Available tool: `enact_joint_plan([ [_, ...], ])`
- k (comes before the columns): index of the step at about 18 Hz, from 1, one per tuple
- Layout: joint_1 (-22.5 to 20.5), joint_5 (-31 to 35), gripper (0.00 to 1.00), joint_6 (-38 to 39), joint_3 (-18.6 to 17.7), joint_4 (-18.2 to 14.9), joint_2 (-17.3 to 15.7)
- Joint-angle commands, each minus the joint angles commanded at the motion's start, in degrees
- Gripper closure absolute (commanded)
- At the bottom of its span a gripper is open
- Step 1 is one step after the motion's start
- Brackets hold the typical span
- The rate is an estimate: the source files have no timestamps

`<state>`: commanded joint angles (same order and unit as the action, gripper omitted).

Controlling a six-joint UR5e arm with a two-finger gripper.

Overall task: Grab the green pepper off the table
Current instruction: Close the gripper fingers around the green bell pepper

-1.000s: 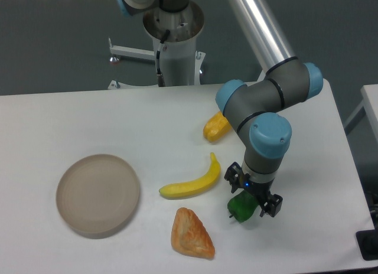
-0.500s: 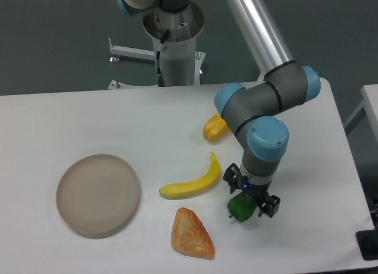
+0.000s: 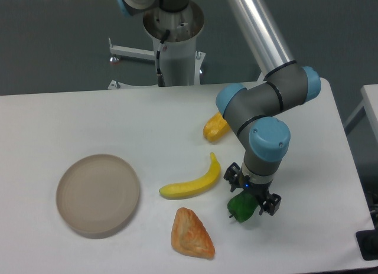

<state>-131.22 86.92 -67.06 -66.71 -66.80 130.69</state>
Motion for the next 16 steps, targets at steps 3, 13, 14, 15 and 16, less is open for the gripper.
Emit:
enact_joint_plan([
  [3,-0.2,-0.1,0.00,0.5,0.0,0.0,0.1],
  [13,-0.8,-0.4,0.00,0.5,0.1,0.0,0.4],
  [14,-0.8,-0.4,0.00,0.5,0.1,0.0,0.4],
  [15,-0.8,-0.3,0.00,0.5,0.1,0.0,0.4],
  [16,-0.8,-0.3,0.00,0.5,0.1,0.0,0.6],
])
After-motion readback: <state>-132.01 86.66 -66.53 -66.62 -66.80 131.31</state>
